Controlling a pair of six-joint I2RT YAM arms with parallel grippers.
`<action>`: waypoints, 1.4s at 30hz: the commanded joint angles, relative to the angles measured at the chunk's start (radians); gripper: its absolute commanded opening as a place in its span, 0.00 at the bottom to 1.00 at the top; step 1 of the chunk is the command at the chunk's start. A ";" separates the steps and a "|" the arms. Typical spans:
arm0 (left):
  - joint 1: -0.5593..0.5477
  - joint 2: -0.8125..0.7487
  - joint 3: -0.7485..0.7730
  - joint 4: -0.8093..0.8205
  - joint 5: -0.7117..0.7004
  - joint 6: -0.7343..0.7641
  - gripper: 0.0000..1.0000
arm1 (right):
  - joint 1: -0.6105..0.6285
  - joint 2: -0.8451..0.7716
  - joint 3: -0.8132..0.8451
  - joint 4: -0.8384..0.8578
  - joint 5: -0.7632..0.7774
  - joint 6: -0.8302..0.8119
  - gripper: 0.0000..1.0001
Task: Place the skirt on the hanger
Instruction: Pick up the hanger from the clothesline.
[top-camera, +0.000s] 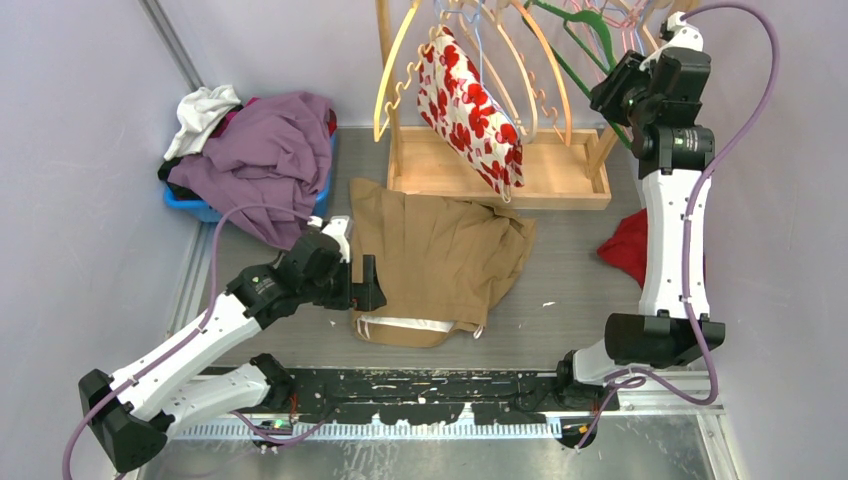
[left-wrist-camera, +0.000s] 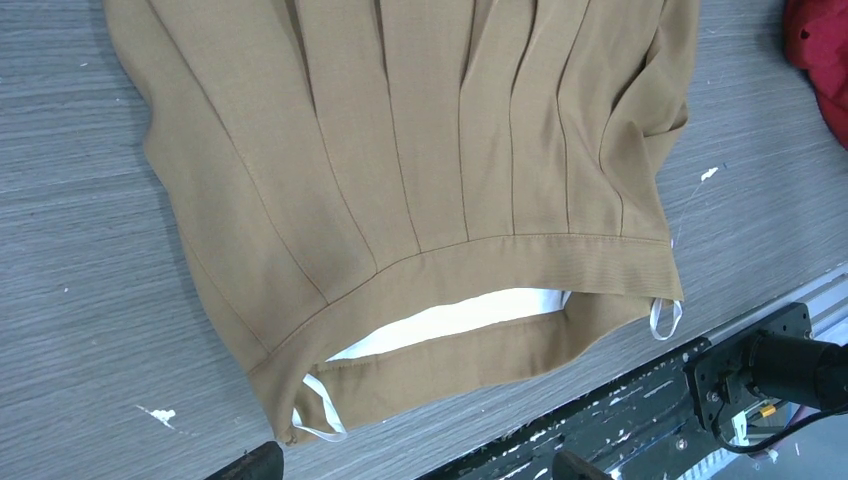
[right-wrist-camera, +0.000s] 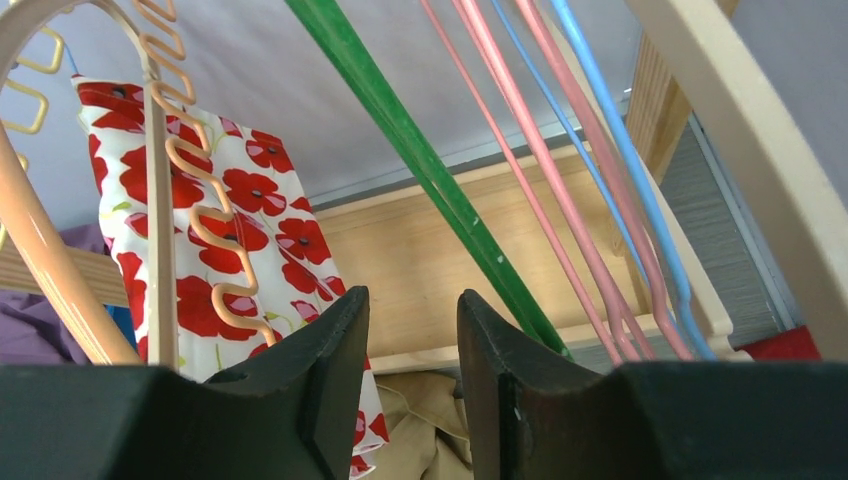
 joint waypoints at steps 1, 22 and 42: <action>0.002 -0.005 0.010 0.045 0.015 0.010 0.99 | 0.001 -0.091 -0.017 0.080 0.018 -0.023 0.44; 0.002 0.043 0.023 0.051 0.035 0.024 0.99 | -0.020 -0.151 -0.051 0.122 0.080 -0.049 0.46; 0.003 0.041 0.007 0.070 0.033 0.026 0.99 | -0.041 -0.170 -0.097 0.163 0.088 -0.035 0.46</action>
